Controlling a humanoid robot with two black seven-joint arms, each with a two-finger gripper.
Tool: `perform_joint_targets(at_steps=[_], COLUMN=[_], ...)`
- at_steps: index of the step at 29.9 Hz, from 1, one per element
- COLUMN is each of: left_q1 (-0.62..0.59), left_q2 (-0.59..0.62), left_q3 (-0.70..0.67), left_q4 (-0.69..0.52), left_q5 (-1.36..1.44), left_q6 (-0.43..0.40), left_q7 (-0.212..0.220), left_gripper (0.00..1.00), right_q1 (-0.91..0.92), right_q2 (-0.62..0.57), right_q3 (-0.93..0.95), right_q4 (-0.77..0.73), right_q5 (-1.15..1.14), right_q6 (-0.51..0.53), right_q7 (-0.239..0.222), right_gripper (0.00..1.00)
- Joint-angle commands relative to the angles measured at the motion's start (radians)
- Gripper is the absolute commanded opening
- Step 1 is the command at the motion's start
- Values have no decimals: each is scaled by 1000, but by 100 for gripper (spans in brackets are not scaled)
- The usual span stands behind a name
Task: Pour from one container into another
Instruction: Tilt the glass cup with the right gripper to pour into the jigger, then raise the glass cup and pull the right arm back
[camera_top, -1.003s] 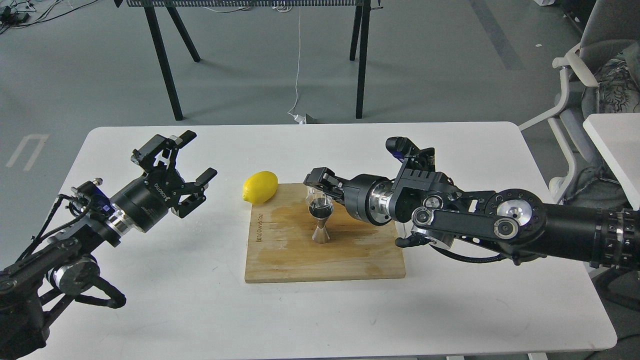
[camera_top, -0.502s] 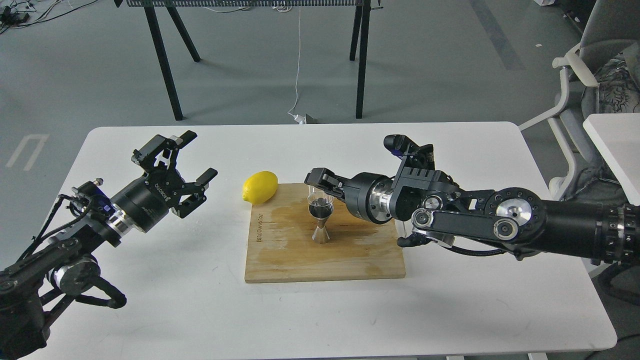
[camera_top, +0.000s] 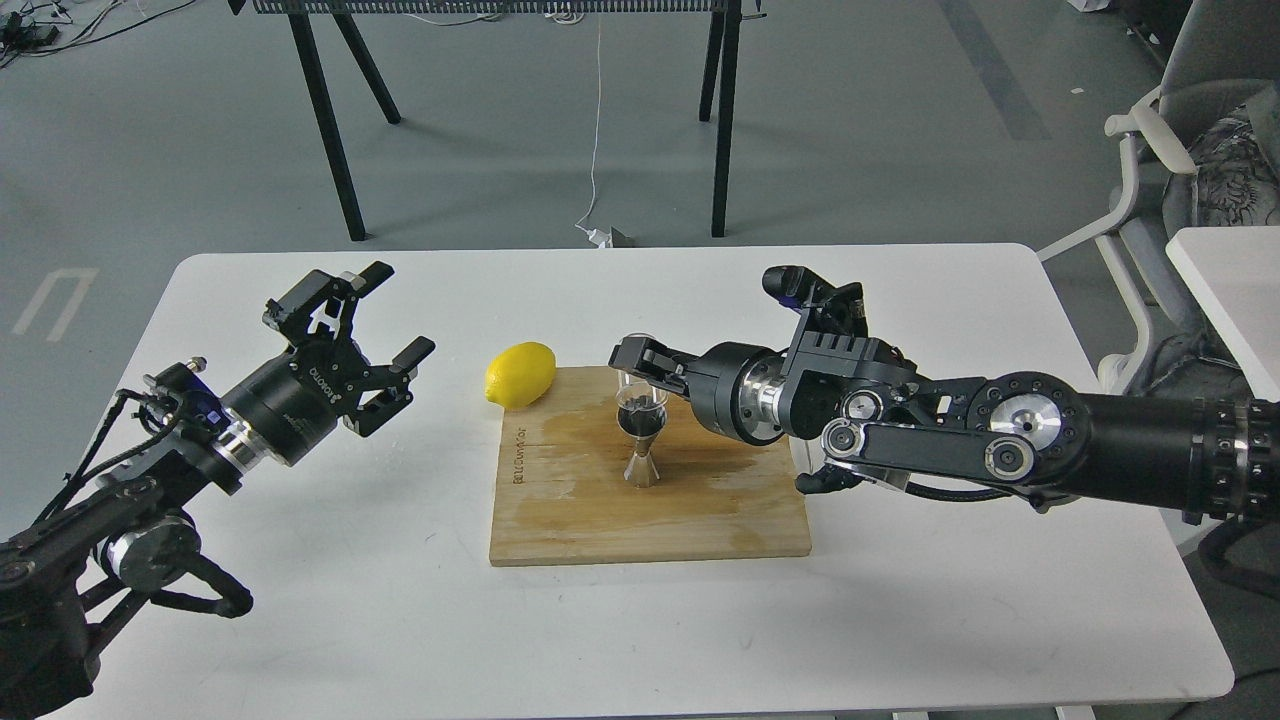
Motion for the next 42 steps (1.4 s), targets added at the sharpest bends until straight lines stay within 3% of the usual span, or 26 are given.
perform_joint_targets(at_steps=[1, 17, 27, 35, 42], left_q1=[0, 0, 0, 0, 0], left_q2=[0, 0, 0, 0, 0], left_q3=[0, 0, 0, 2, 2], left_q4=[0, 0, 0, 0, 0], left_q5=[0, 0, 0, 0, 0], left_q6=[0, 0, 0, 0, 0], left_q7=[0, 0, 0, 0, 0], left_gripper=[97, 97, 97, 97, 97], right_q1=[5, 8, -30, -266, -519], right_q2=[2, 5, -35, -98, -179], right_q3=[-1, -14, 145, 533, 922], right_q4=[0, -3, -5, -8, -6], right_q5=[-2, 3, 204, 434, 678], right_q6=[0, 1, 0, 6, 87], right_q7=[-1, -3, -3, 0, -1], right_gripper=[51, 51, 51, 52, 52])
